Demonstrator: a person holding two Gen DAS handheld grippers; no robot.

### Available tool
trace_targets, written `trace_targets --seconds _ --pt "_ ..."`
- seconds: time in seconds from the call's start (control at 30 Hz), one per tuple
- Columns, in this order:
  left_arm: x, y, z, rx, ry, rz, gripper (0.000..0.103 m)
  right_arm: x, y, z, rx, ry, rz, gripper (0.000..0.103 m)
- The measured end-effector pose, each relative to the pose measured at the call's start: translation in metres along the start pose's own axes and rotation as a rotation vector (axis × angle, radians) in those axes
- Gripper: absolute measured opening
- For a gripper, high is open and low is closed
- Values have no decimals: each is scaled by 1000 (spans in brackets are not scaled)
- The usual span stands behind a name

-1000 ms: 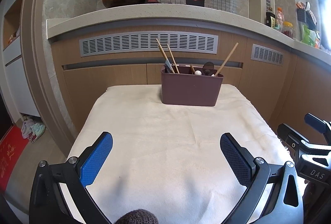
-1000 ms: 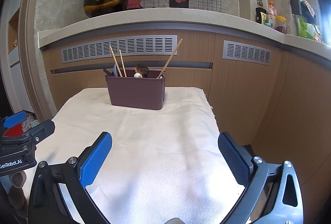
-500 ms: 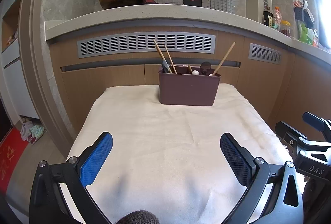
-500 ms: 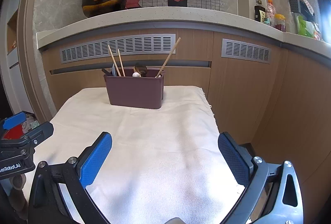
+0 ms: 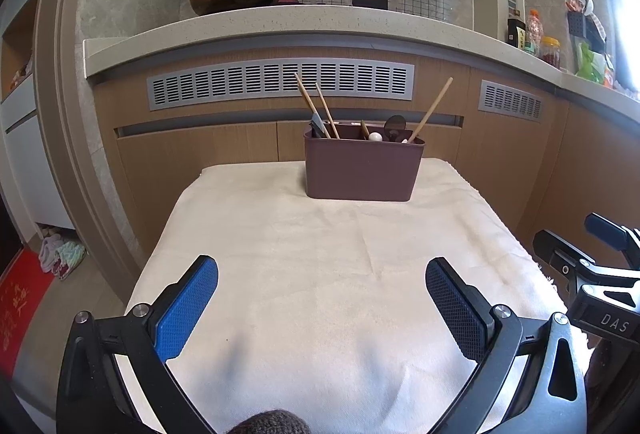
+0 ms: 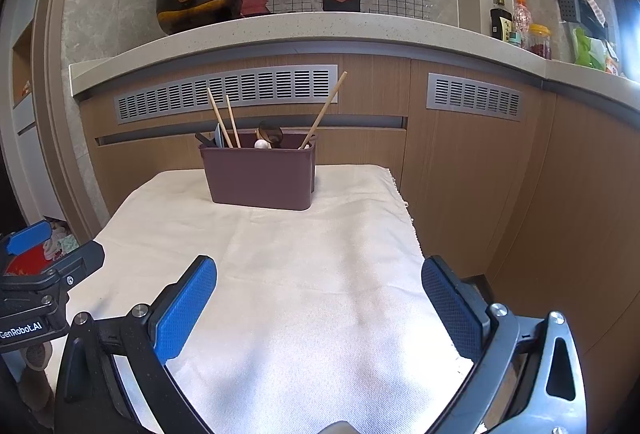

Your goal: Organize utensils

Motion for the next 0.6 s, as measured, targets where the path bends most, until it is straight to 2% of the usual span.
trace_targets --seconds 0.6 --pt "-1 0 0 -3 -1 5 103 0 0 0 2 2 3 102"
Point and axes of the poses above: each gripper's, at about its wrist camera, not at the fingertips, and y roughly the way its jaws point, z to its left, x to its top, the point moved 2 cm from there along y, roughly the way its jaws point, and after that the axes turned 8 degrees about -x, right-handed, at the moved point
